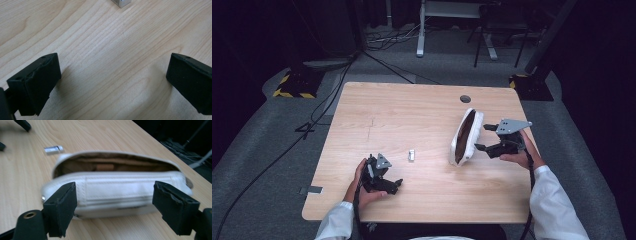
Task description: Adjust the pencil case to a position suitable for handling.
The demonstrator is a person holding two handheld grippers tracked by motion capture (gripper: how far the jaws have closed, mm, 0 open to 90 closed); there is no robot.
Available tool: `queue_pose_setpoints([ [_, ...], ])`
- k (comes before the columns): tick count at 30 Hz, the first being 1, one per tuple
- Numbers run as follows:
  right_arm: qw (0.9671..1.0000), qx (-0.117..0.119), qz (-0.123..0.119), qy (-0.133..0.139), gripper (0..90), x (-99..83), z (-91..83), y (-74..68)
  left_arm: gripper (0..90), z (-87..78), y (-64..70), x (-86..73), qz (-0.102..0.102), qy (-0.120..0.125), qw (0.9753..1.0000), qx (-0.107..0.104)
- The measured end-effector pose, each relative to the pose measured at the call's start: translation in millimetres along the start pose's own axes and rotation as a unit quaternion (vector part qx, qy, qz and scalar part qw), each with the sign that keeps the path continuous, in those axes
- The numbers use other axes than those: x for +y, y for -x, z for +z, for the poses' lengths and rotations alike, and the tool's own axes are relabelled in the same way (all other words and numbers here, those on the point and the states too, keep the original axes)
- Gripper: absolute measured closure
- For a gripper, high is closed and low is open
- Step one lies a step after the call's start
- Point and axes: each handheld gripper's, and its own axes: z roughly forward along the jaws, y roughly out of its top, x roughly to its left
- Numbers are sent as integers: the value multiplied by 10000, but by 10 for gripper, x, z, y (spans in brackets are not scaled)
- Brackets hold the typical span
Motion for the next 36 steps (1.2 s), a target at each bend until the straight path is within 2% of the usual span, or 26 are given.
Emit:
queue_pose_setpoints([
  [1, 10000, -8, 43, 26, 218, -26, -3, 16, 2, 16, 6, 20, -37, -7, 10000, 9],
  [4, 9991, 73, 366, 181, 239, -148, -12, 70, 3, 84, 33, 103, 33, -16, 10000, 3],
  [9, 9982, 240, 531, -125, 229, -276, 104, 38, 5, 233, 66, 273, 90, -13, 9999, -78],
  [11, 9988, 186, 463, 27, 267, -307, 105, 4, 5, 297, 72, 347, 95, -10, 9999, -69],
  [12, 9984, 233, 508, 38, 258, -319, 116, -5, 8, 322, 83, 375, 58, 9, 10000, -57],
  [14, 9980, 295, 554, -54, 248, -343, 148, -24, 67, 352, 101, 417, 54, 117, 9999, -69],
  [16, 9975, 338, 618, -104, 242, -359, 170, -43, 153, 359, 132, 460, 175, 181, 9996, -162],
  [17, 9973, 340, 644, -100, 242, -361, 169, -45, 194, 356, 160, 492, 186, 222, 9992, -264],
  [19, 9971, 354, 674, -95, 242, -363, 166, -54, 155, 343, 222, 560, 272, 331, 9987, -288],
  [20, 9970, 366, 665, -119, 243, -363, 166, -60, 168, 328, 269, 609, 361, 429, 9979, -316],
  [22, 9972, 332, 637, -202, 247, -365, 170, -76, 160, 326, 365, 720, 430, 546, 9964, -491],
  [23, 9973, 312, 625, -233, 250, -366, 171, -79, 160, 347, 440, 807, 450, 619, 9952, -603],
  [25, 9970, 330, 661, -221, 250, -366, 169, -84, 159, 420, 562, 941, 524, 693, 9938, -695],
  [26, 9971, 333, 657, -207, 251, -359, 165, -87, 158, 516, 675, 1046, 519, 775, 9926, -780],
  [27, 9971, 333, 657, -207, 251, -359, 165, -87, 158, 516, 675, 1046, 519, 775, 9926, -780],
  [30, 9985, 240, 475, -131, 276, -346, 167, -154, 158, 663, 831, 1155, 437, 849, 9918, -846],
  [31, 9985, 284, 446, -174, 269, -353, 183, -172, 158, 705, 877, 1184, 478, 847, 9919, -819],
  [33, 9982, 317, 459, -240, 270, -376, 215, -204, 158, 791, 968, 1235, 482, 854, 9921, -779],
  [36, 9975, 373, 579, -185, 268, -393, 214, -203, 156, 872, 1019, 1289, 367, 911, 9923, -755],
])
